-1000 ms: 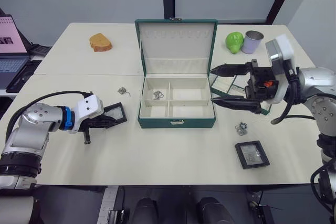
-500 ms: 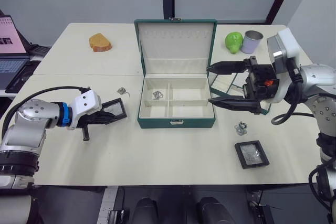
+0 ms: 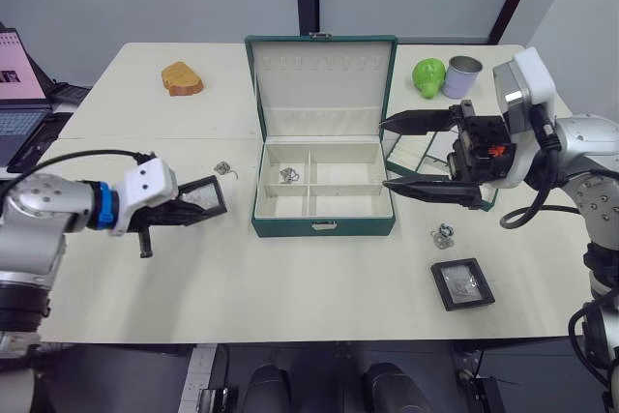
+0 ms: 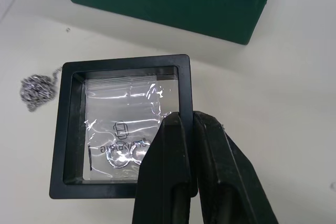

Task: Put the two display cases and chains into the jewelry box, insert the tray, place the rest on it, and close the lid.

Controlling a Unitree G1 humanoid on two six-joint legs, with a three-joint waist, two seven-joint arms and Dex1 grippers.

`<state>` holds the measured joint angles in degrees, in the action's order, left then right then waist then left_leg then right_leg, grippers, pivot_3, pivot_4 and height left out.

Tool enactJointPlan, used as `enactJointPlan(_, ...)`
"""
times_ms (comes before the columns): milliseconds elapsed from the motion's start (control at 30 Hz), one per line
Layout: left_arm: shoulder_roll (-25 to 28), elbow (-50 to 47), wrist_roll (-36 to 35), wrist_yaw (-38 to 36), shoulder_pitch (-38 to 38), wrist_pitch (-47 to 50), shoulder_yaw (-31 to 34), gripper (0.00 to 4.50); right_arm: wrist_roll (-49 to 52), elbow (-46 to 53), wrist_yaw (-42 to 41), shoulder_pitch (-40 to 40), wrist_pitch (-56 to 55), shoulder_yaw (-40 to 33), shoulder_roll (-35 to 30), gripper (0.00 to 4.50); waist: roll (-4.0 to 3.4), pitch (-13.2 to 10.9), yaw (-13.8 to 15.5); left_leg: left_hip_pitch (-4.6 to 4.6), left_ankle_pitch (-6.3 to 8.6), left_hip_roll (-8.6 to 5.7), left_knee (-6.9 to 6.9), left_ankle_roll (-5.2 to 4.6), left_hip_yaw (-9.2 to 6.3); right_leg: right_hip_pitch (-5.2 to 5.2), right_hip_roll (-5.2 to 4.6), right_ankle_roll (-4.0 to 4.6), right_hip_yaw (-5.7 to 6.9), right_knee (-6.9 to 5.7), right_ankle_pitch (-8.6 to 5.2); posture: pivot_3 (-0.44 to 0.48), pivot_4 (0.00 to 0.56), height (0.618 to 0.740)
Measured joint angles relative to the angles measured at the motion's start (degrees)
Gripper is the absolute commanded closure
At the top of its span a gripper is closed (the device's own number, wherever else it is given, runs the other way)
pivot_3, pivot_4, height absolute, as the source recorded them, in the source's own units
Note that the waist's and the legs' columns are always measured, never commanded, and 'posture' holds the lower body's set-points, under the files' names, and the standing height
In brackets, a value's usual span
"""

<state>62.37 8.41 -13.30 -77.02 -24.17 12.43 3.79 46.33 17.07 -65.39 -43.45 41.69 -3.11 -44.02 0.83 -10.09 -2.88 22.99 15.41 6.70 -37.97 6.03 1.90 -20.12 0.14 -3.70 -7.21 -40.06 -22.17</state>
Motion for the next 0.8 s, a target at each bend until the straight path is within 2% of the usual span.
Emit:
enactJointPlan(133,1.45,-5.96,-4.15,-1.05,-1.75,6.96,1.11,4.49,-0.16,-1.53,-0.89,0.05,-0.55,-0.87,-1.06,0.0,0.01,0.0,0.07,0.0,0.0,-0.01,0.0,0.0,0.0,0.02,0.0,0.0,0.0,0.01,0.0,0.0,0.15,0.74)
enactJointPlan(300,1.45,-15.11,-10.21,-1.12,-7.47,15.0,1.17,4.49,-1.68,-3.72,-1.31,0.28,-2.22,-2.04,-3.12,0.0,0.03,-0.02,0.09,0.01,0.0,-0.02,-0.02,0.0,0.0,0.05,0.01,0.0,-0.02,0.04,0.0,0.0,0.15,0.74)
enactJointPlan(400,1.32,-17.53,-12.49,-1.11,-9.7,18.42,0.63,4.49,-2.35,-4.39,-1.82,0.71,-2.6,-3.24,-4.93,0.0,0.05,-0.03,-0.03,0.0,0.0,-0.01,-0.04,0.0,-0.04,0.04,0.07,0.0,-0.02,0.04,0.0,0.0,0.15,0.74)
enactJointPlan(467,0.65,-17.98,-13.92,-1.02,-13.82,20.62,0.17,4.49,-2.44,-4.74,-2.06,1.69,-2.76,-4.47,-5.97,0.0,0.07,-0.04,-0.02,0.01,0.0,-0.02,-0.05,0.0,-0.04,0.08,0.08,0.0,-0.02,0.06,0.0,0.0,0.15,0.74)
enactJointPlan(533,-0.71,-18.23,-14.67,-0.63,-17.74,21.86,-0.51,4.49,-2.65,-5.1,-1.99,2.32,-3.04,-5.12,-6.7,0.0,0.07,-0.04,0.1,0.01,0.0,-0.03,-0.06,0.0,-0.05,0.11,0.07,0.0,-0.02,0.07,0.0,0.0,0.15,0.74)
enactJointPlan(600,-4.41,-17.9,-14.65,0.33,-22.85,22.38,-2.75,4.49,-3.02,-4.95,-1.56,3.59,-3.53,-6.31,-7.27,0.0,0.07,-0.04,0.53,-0.01,0.0,-0.04,-0.09,0.0,-0.09,0.19,0.07,0.0,-0.01,0.1,0.0,0.0,0.15,0.74)
enactJointPlan(800,-11.85,-12.85,-10.72,1.35,-27.8,19.34,-10.35,4.49,-2.97,-2.91,1.04,7.62,-3.55,-8.73,-7.89,0.0,0.07,-0.05,0.64,0.02,0.0,-0.05,-0.14,0.0,-0.12,0.16,0.11,0.0,-0.01,0.09,0.0,0.0,0.15,0.74)
